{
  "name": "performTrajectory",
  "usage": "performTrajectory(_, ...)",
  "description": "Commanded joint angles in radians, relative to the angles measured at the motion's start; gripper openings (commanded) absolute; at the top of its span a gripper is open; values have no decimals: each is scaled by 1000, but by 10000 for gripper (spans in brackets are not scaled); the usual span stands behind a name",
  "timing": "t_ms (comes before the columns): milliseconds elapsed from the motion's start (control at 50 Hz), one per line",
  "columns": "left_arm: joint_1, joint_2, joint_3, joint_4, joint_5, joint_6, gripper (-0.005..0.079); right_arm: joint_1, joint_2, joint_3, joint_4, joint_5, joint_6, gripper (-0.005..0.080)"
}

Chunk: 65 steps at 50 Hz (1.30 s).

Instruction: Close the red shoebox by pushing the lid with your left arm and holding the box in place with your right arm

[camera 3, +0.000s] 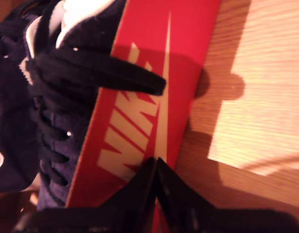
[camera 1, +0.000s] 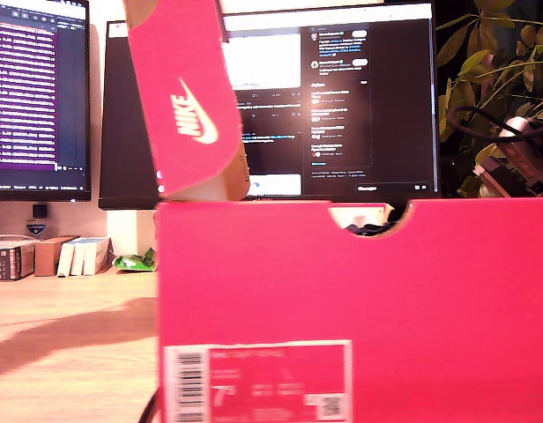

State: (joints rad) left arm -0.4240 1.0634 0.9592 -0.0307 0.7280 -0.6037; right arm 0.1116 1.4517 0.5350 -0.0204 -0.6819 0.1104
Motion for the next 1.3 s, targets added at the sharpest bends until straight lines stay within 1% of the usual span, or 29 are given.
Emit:
performTrajectory(0, -30, 17, -29, 32, -13, -2, -19, 19, 11, 6, 13, -15, -3, -12)
performTrajectory(240, -132, 69, -29, 119, -84, -1, -19, 19, 11, 10, 13, -15, -3, -12)
performTrajectory(460, -232, 171, -29, 244, -126, 2, -19, 19, 11, 18, 16, -16, -3, -12)
performTrajectory(520, -253, 199, -29, 317, -142, 14, -19, 19, 11, 19, 16, -15, -4, -12)
performTrajectory(640, -283, 214, -27, 567, -171, 89, -19, 13, 11, 19, 16, -10, -8, -12)
performTrajectory(680, -286, 211, -22, 656, -184, 142, -19, 9, 11, 19, 16, 6, -21, -12)
performTrajectory(740, -285, 200, -11, 706, -202, 178, -19, -1, 11, 19, 16, 56, -43, -12)
performTrajectory(820, -278, 180, 2, 673, -220, 185, -19, -21, 11, 19, 11, 142, -76, -12)
performTrajectory(920, -259, 152, 2, 572, -219, 195, -19, -55, 11, 19, 6, 236, -108, -12)
performTrajectory(960, -251, 137, 2, 528, -220, 241, -19, -67, 11, 19, 8, 262, -117, -12)
performTrajectory(1000, -246, 124, 2, 491, -221, 252, -19, -80, 10, 19, 10, 285, -119, -12)
performTrajectory(1020, -244, 117, 2, 474, -224, 286, -19, -89, 10, 20, 9, 296, -119, -12)
performTrajectory(1040, -243, 109, 2, 458, -225, 290, -19, -96, 10, 23, 8, 301, -119, -12)
performTrajectory(1100, -241, 90, 2, 411, -233, 299, -19, -118, 9, 34, -1, 287, -118, -12)
performTrajectory(1160, -236, 74, 2, 366, -236, 299, -19, -131, 5, 51, -19, 241, -114, -12)
performTrajectory(1280, -207, 48, 2, 271, -235, 299, -19, -134, -16, 110, -58, 164, -101, -12)
